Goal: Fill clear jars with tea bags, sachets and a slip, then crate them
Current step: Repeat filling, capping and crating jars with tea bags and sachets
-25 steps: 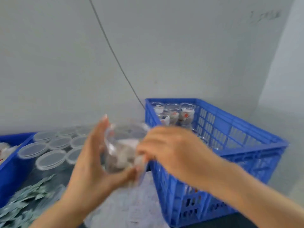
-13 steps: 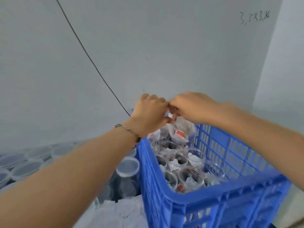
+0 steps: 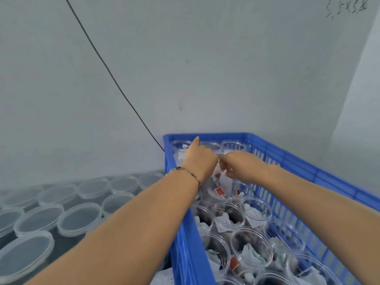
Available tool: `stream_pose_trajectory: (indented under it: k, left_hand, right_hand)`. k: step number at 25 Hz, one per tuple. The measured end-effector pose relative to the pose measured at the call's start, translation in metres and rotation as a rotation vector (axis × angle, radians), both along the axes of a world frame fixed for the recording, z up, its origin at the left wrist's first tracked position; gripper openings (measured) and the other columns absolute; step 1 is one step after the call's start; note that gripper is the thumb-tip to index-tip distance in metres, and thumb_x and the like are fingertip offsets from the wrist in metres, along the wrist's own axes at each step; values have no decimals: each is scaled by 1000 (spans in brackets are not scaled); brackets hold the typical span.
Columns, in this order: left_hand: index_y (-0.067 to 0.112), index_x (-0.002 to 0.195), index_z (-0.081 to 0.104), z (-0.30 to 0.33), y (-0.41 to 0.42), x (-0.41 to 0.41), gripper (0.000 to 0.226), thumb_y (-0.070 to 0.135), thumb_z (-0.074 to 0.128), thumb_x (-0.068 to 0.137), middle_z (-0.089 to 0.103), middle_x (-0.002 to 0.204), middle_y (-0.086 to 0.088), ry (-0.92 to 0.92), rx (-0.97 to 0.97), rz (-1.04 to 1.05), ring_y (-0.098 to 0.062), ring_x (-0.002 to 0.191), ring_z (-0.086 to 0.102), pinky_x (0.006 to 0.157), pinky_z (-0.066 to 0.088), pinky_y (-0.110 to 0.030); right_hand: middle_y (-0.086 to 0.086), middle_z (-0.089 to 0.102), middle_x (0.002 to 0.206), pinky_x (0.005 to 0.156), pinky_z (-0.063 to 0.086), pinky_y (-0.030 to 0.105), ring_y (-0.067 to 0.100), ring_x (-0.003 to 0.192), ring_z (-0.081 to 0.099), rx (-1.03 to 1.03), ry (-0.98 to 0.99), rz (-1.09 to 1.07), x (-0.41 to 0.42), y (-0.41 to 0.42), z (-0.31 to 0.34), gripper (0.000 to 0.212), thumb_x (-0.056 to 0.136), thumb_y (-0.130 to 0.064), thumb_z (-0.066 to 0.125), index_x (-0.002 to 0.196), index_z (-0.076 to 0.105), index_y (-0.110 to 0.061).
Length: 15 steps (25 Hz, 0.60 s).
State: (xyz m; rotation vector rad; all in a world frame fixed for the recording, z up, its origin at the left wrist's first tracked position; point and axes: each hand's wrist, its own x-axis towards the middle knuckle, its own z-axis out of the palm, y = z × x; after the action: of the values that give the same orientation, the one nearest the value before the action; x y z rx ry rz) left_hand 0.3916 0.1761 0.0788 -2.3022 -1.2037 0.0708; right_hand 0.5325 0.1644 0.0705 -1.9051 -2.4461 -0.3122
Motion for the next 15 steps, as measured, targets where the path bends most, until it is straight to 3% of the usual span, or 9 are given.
stream_pose_trajectory:
  k: [3,7,9,11,12,15]
  left_hand:
    - [20,90,53,-1,-2,3,12,13,44,94,64,100,0,0,-14,13,-23,111,55,116,14,-48]
    - [17,123,56,7,-14,-6,31,18,45,94,62,117,-5,-211,-123,48,-25,119,51,115,18,-47]
    - [18,116,62,18,-29,-25,28,20,47,92,63,114,-6,-463,-193,49,-27,113,55,99,36,-39]
    - [19,101,63,23,-52,-60,19,28,51,90,63,107,-5,-665,-224,39,-29,105,59,77,39,-31]
    - [22,104,63,22,-66,-83,20,31,52,90,63,110,-3,-709,-219,45,-28,105,59,76,41,-31]
    - [27,114,62,10,-106,-159,26,35,53,91,64,119,2,-684,-175,110,-24,109,58,90,46,-33]
  right_hand:
    - [0,65,110,75,40,27,19,103,58,41,82,-28,10,4,-5,16,89,-24,61,104,62,-20]
    - [2,58,128,87,44,32,21,116,54,122,151,-34,5,0,-7,39,89,-21,59,127,55,-20]
    - [3,60,124,89,45,34,23,113,56,173,269,0,0,-5,4,33,87,-21,58,121,59,-20]
    - [6,60,124,93,42,35,25,113,56,166,280,37,-10,-12,21,33,87,-18,59,120,60,-17]
    - [7,59,126,94,41,33,25,112,56,157,301,52,-17,-15,31,36,87,-14,61,123,59,-16]
    - [6,63,113,90,44,37,29,98,61,130,635,105,-48,-36,77,35,87,-14,65,120,58,-20]
